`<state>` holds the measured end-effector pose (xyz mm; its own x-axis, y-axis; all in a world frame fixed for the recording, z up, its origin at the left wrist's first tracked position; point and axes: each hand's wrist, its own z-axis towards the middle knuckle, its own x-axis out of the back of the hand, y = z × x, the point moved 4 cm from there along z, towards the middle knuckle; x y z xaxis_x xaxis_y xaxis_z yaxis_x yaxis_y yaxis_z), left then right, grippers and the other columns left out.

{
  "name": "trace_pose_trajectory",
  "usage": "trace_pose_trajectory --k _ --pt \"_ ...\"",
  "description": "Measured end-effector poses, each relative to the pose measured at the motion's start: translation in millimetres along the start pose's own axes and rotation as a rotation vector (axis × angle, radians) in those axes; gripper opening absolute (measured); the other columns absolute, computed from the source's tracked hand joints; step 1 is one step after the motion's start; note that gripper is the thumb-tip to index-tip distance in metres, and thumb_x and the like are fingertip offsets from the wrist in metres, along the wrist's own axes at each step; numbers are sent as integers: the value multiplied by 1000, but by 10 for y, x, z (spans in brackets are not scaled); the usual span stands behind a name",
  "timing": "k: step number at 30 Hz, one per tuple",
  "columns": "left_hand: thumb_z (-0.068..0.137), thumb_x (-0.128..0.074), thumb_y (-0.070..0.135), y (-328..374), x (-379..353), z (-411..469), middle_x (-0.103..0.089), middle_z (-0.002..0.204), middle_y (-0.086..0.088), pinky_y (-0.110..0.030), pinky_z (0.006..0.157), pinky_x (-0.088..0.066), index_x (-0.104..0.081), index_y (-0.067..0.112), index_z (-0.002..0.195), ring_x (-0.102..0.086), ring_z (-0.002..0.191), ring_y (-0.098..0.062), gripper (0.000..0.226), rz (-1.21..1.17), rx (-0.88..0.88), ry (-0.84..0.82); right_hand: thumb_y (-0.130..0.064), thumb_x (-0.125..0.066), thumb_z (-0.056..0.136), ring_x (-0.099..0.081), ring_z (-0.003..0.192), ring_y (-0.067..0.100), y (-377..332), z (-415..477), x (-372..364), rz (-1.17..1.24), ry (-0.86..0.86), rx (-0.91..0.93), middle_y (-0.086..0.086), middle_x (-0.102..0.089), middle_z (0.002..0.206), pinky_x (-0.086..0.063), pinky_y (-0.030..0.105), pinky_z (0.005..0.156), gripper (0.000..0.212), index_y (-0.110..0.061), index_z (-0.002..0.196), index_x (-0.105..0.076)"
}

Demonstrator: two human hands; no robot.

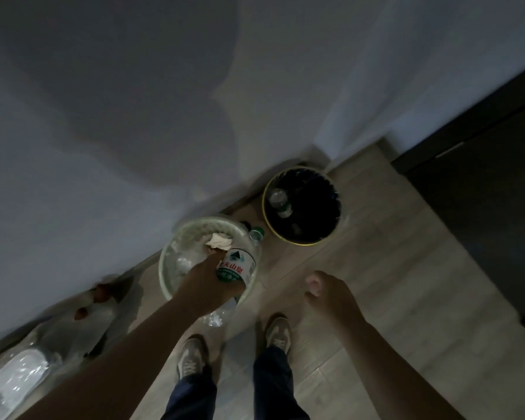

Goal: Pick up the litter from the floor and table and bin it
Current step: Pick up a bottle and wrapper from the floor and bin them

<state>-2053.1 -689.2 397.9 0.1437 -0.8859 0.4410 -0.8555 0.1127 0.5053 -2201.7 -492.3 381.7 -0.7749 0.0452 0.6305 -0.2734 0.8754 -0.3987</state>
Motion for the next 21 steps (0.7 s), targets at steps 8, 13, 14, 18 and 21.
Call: trace_pose_trajectory --k 8,13,14,18,21 --pt "69 -81 34 1061 -548 867 -61 118 -7 -35 88 -52 -52 14 127 -60 105 -22 68 247 -113 -41 -17 -58 91 -59 111 13 706 -70 357 122 16 -78 5 -62 123 -45 20 85 36 -13 126 -56" --pt "70 -79 30 1570 -620 1229 -49 130 -15 -37 99 -41 -47 12 131 -48 120 -32 70 557 -320 128 -17 -59 92 -58 106 12 1033 -56 453 216 50 -119 4 -62 120 -49 25 88 30 -16 122 -58" --pt "71 -76 29 1634 -621 1243 -48 130 -15 -36 98 -39 -49 11 129 -47 121 -31 66 616 -378 172 -18 -59 92 -58 107 12 1076 -52 466 231 47 -127 4 -61 120 -50 28 91 31 -16 122 -57" --pt "78 -67 32 1755 -716 1145 -50 133 -10 -34 101 -41 -45 14 134 -49 122 -28 63 903 -430 107 -19 -57 93 -56 112 14 1165 -47 539 225 43 -125 4 -60 124 -48 29 95 34 -16 126 -55" --pt "83 -62 35 1799 -863 877 -47 135 -7 -38 104 -40 -40 18 137 -48 124 -27 61 1154 -457 -69 -20 -55 93 -56 115 14 1098 -96 650 197 40 -98 5 -58 127 -47 27 96 39 -15 131 -52"
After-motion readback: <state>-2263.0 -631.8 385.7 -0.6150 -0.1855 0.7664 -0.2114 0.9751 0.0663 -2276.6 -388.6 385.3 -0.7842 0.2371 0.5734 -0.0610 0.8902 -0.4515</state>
